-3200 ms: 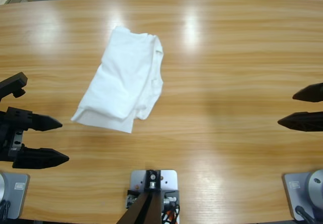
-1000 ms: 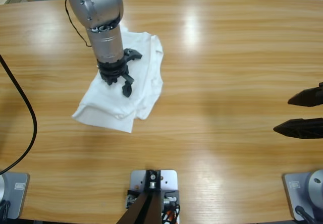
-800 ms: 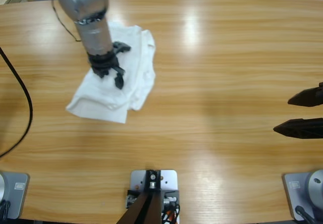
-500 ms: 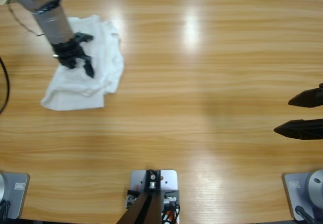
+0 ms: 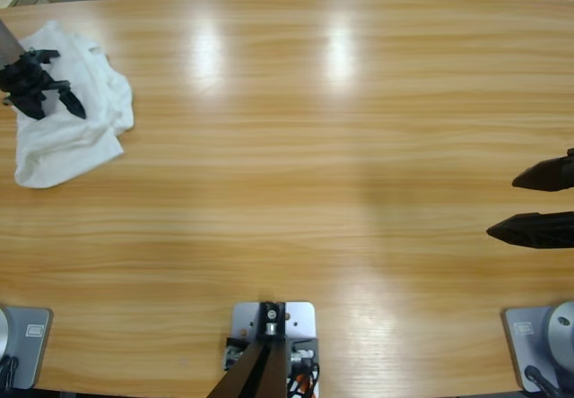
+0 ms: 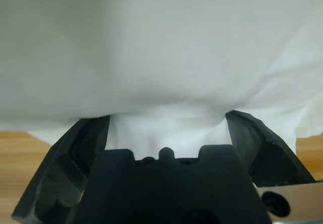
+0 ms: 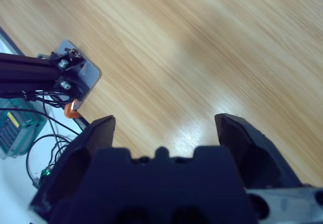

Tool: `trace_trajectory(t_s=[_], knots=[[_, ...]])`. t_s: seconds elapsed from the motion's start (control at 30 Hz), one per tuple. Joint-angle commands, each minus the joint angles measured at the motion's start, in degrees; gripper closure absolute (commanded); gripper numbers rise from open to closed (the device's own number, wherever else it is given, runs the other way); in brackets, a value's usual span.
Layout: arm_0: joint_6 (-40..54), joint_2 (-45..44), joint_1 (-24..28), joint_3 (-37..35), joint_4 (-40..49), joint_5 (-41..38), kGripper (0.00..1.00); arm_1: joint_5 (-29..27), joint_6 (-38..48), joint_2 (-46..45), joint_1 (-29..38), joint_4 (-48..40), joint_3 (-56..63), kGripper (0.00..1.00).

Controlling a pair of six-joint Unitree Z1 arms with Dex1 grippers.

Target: Fold clothes

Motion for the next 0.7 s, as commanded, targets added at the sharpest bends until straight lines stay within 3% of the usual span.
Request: trace_trajectory(t_s=[0.03,0.1,0.2,0.3,0.43,0.7], knots=[[2.6,-14.8,2.6,8.3,-7.5,-2.1,0.138,0.6,-0.5,0.0,0.5,0.7,0.9,0.197],[5.2,-20.9,1.1,14.2,-11.8,-6.1,0.138,0.6,-0.5,-0.2,0.5,0.5,1.0,0.197],[5.8,-25.1,-7.2,21.4,-16.9,-6.0,0.138,0.6,-0.5,-0.5,0.5,0.4,1.1,0.197],[5.1,-22.7,-12.3,21.5,-17.0,-0.3,0.138,0.6,-0.5,-1.0,0.5,0.3,1.2,0.197],[4.5,-22.0,-14.4,21.9,-17.0,3.1,0.137,0.6,-0.6,-1.1,0.5,0.2,1.2,0.197],[4.5,-17.7,-16.8,21.6,-17.0,3.0,0.133,0.6,-0.6,-1.1,0.5,0.2,1.3,0.197]])
